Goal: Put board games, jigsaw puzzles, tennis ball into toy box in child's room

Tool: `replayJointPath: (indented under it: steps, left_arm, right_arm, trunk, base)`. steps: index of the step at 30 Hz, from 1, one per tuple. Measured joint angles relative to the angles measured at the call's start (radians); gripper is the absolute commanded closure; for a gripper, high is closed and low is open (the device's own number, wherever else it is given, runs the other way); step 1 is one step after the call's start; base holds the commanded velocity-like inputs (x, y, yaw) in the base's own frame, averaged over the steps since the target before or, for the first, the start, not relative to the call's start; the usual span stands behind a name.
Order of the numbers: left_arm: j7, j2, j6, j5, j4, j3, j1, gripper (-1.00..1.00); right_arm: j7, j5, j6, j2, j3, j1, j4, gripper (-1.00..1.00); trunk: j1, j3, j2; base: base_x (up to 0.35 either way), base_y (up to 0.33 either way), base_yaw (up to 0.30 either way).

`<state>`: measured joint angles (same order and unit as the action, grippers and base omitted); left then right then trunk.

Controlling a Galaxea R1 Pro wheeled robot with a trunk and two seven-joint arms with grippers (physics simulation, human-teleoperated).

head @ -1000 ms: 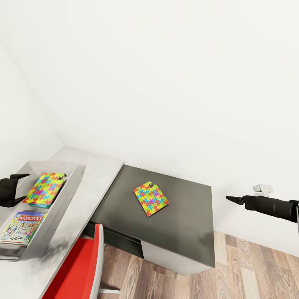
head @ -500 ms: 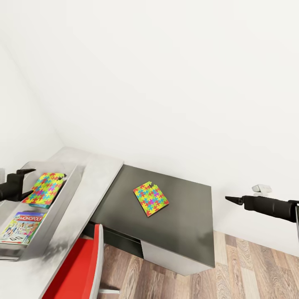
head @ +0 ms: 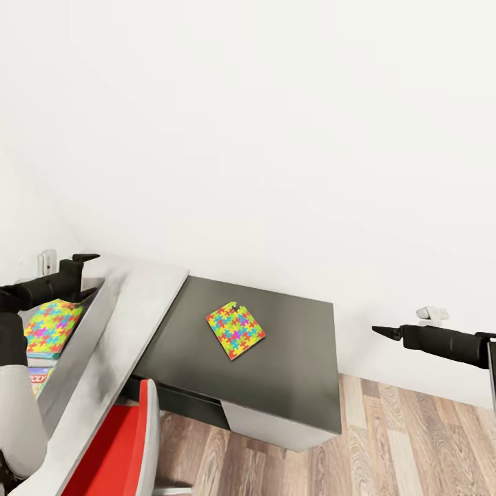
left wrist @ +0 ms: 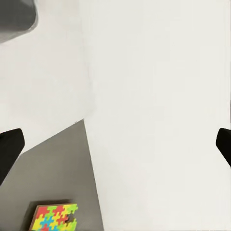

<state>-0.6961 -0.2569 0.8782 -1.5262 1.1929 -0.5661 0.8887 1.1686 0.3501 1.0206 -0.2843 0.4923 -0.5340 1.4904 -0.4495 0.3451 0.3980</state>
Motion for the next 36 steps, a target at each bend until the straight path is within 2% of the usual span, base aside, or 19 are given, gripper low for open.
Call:
replayJointPath:
  steps: [1, 4, 5, 7, 15, 26, 33, 35, 36]
  left_arm:
    - [0.0, 0.0, 0.001, 0.002, 0.0, 0.0, 0.0, -1.0]
    - [0.001, 0.016, 0.002, 0.059, 0.006, 0.021, 0.032, -1.0]
    - [0.001, 0.016, 0.003, 0.061, 0.006, 0.021, 0.032, -1.0]
    - [0.003, 0.019, 0.003, 0.092, 0.012, 0.029, 0.045, -1.0]
    - [0.005, 0.016, 0.004, 0.134, 0.019, 0.038, 0.077, -1.0]
    - [0.005, 0.01, 0.006, 0.153, 0.021, 0.056, 0.115, -1.0]
    - [0.005, 0.021, 0.006, 0.16, 0.02, 0.107, 0.123, -1.0]
    - [0.005, 0.034, 0.003, 0.165, 0.017, 0.138, 0.124, -1.0]
    - [0.005, 0.034, 0.003, 0.166, 0.017, 0.138, 0.124, -1.0]
  right_arm:
    - [0.0, 0.0, 0.0, 0.0, 0.0, 0.0, 0.0, -1.0]
    - [0.0, 0.0, -0.001, 0.002, 0.0, 0.002, 0.0, -1.0]
    - [0.0, 0.0, -0.001, 0.002, 0.0, 0.002, 0.0, -1.0]
    - [0.0, -0.001, -0.002, 0.003, -0.001, 0.004, 0.0, -1.0]
    - [-0.001, -0.002, -0.006, 0.009, -0.002, 0.012, 0.0, -1.0]
    - [-0.001, -0.002, -0.009, 0.022, -0.004, 0.018, 0.0, -1.0]
    - [-0.001, -0.002, -0.01, 0.025, -0.004, 0.021, 0.0, -1.0]
    - [-0.002, -0.002, -0.01, 0.026, -0.004, 0.021, -0.001, -1.0]
    - [-0.002, -0.002, -0.01, 0.026, -0.004, 0.021, -0.001, -1.0]
  trunk:
    - [0.0, 0.0, 0.0]
    - [0.0, 0.0, 0.0]
    - [0.0, 0.0, 0.0]
    - [0.0, 0.0, 0.0]
    - [0.0, 0.0, 0.0]
    - [0.0, 0.0, 0.0]
    - [0.0, 0.0, 0.0]
    - [0.0, 0.0, 0.0]
    - [0.0, 0.0, 0.0]
  base:
    - [0.0, 0.0, -0.098]
    - [0.0, 0.0, -0.068]
    - [0.0, 0.0, -0.05]
    - [0.0, 0.0, -0.04]
    - [0.0, 0.0, -0.022]
    - [0.0, 0.0, -0.006]
    - [0.0, 0.0, -0.095]
    - [0.0, 0.0, -0.191]
    - [0.0, 0.0, -0.21]
